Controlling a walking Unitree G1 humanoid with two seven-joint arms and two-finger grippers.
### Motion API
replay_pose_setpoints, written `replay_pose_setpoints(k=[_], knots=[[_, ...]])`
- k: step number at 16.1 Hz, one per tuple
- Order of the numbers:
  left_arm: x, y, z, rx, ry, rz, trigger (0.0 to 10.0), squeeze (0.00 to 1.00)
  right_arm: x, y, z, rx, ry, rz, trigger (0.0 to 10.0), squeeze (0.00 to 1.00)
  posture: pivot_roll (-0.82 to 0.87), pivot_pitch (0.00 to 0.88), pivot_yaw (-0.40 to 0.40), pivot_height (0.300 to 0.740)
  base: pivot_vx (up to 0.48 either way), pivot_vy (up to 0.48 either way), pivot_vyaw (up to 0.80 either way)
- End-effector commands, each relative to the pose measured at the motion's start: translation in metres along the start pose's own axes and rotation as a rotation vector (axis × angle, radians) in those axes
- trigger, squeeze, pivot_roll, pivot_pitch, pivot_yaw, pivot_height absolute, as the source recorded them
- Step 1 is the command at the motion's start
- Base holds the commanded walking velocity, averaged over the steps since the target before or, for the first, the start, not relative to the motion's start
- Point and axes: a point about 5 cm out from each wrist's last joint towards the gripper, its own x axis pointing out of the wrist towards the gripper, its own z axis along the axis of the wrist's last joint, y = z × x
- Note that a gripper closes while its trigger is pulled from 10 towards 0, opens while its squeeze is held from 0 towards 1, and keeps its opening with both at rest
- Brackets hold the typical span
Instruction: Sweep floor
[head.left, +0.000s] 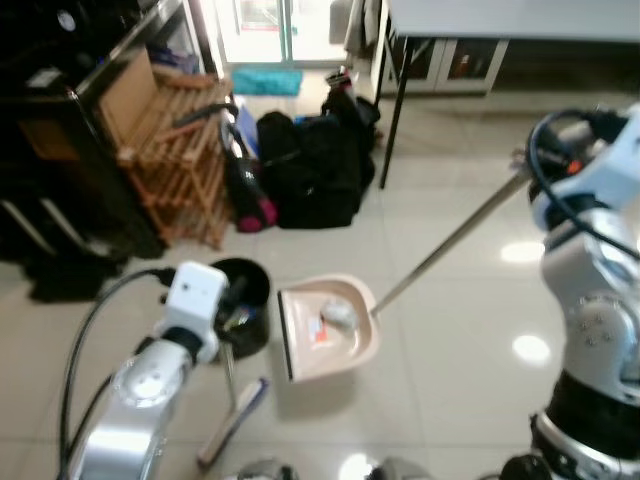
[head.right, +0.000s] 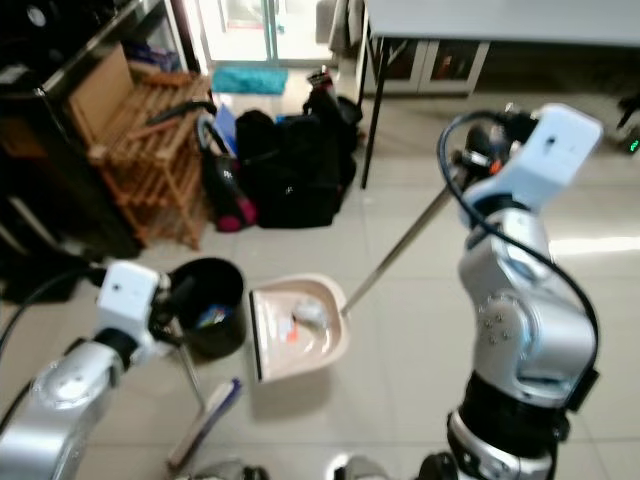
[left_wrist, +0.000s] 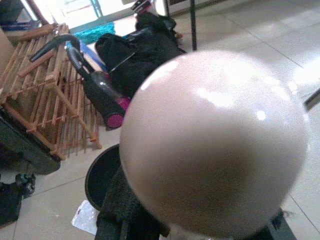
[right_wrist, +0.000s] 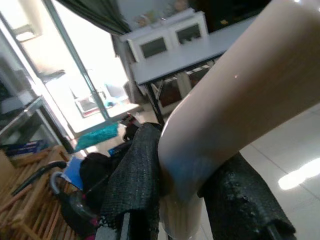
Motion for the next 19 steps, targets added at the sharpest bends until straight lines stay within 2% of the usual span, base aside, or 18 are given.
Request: replay_pose_setpoints(k=[1, 19], knots=[[-0.0014, 0.0043, 0.0050, 0.014, -0.022, 0.013, 10.0, 0.00, -0.0024, 0.0075, 0.0083, 0.011, -0.038, 0.036, 10.0, 0.00, -0.03, 0.082, 0.022, 0.740, 0.000, 0.409, 0.00], [0.0008, 0.0100, -0.0028, 0.004, -0.006, 0.046, 10.0, 0.00, -0.0016, 0.0160, 0.0061, 0.026, -0.013, 0.069, 10.0, 0.00, -0.03, 0.098, 0.000, 0.740, 0.000, 0.409, 0.00]])
